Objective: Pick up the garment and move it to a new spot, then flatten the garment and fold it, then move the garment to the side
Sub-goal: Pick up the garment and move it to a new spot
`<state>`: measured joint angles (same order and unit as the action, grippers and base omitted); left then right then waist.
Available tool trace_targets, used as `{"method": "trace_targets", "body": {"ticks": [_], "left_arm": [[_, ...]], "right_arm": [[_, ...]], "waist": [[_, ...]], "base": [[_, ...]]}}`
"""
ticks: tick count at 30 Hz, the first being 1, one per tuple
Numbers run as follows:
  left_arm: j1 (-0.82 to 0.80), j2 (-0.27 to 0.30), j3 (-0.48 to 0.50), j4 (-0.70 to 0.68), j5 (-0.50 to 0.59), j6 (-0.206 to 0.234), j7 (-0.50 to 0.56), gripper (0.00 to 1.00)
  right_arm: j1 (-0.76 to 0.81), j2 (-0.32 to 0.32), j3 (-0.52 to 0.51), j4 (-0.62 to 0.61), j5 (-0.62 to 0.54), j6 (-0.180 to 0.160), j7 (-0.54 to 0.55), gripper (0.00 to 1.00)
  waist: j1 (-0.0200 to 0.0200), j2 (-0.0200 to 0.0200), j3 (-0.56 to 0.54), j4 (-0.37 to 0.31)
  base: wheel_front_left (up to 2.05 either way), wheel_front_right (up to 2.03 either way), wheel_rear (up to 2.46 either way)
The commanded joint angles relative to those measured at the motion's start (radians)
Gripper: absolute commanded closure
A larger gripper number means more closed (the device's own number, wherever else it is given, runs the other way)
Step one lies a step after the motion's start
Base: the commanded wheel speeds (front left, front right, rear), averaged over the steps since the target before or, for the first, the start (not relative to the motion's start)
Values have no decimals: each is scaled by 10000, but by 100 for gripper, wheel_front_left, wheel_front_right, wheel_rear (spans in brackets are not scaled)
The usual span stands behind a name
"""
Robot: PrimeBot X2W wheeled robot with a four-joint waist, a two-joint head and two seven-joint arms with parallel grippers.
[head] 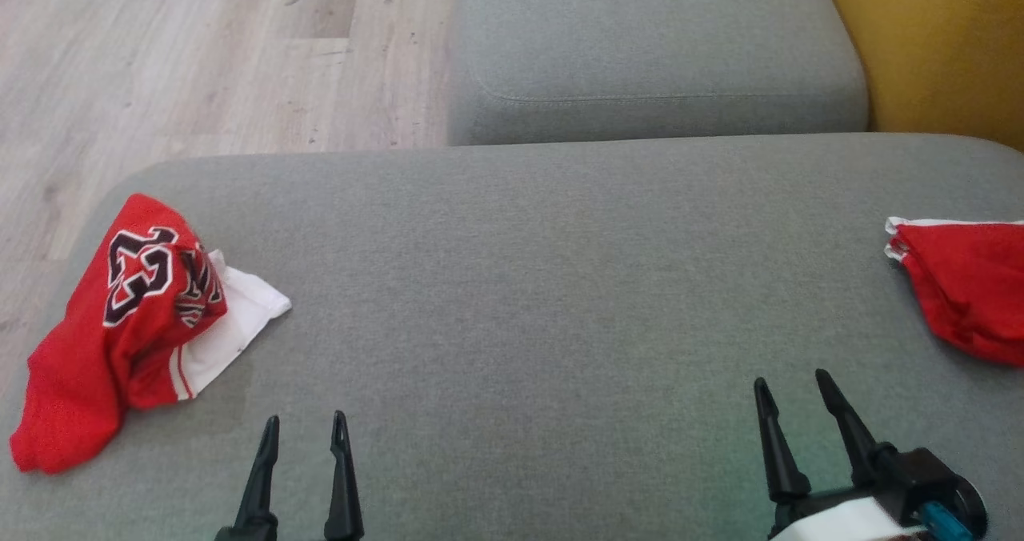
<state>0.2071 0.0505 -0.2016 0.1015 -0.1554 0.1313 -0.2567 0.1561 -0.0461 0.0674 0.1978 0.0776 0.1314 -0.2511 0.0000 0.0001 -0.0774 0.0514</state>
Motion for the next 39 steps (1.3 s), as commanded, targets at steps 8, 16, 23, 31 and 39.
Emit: {"method": "trace_targets", "body": {"ticks": [8, 16, 23, 31, 39], "left_arm": [[-374, -3, 356, -180, 191, -43, -51, 0], [-499, -3, 402, -190, 207, 10, -51, 0], [-495, -3, 436, -219, 121, 70, -51, 0], [-605, -3, 706, -630, -54, 319, -51, 0], [-2593, -3, 526, -710, -632, 465, -51, 0]], "right_arm": [[-36, -42, 38, -313, 120, -7, -106, 0], [-131, -42, 141, -311, 149, -7, -107, 0], [-121, -42, 85, -306, 76, -7, -107, 0], [-411, -72, 195, -279, -364, -7, -107, 0], [-972, -1335, -75, -733, -722, -7, -107, 0]], "waist": [[0, -1, 61, 681], [0, -1, 449, 2587], [0, -1, 597, 4121], [0, -1, 1256, 4827], [0, -1, 3449, 4986]], "base": [[0, 0, 0], [0, 0, 0], [0, 0, 0], [0, 0, 0], [0, 0, 0]]}}
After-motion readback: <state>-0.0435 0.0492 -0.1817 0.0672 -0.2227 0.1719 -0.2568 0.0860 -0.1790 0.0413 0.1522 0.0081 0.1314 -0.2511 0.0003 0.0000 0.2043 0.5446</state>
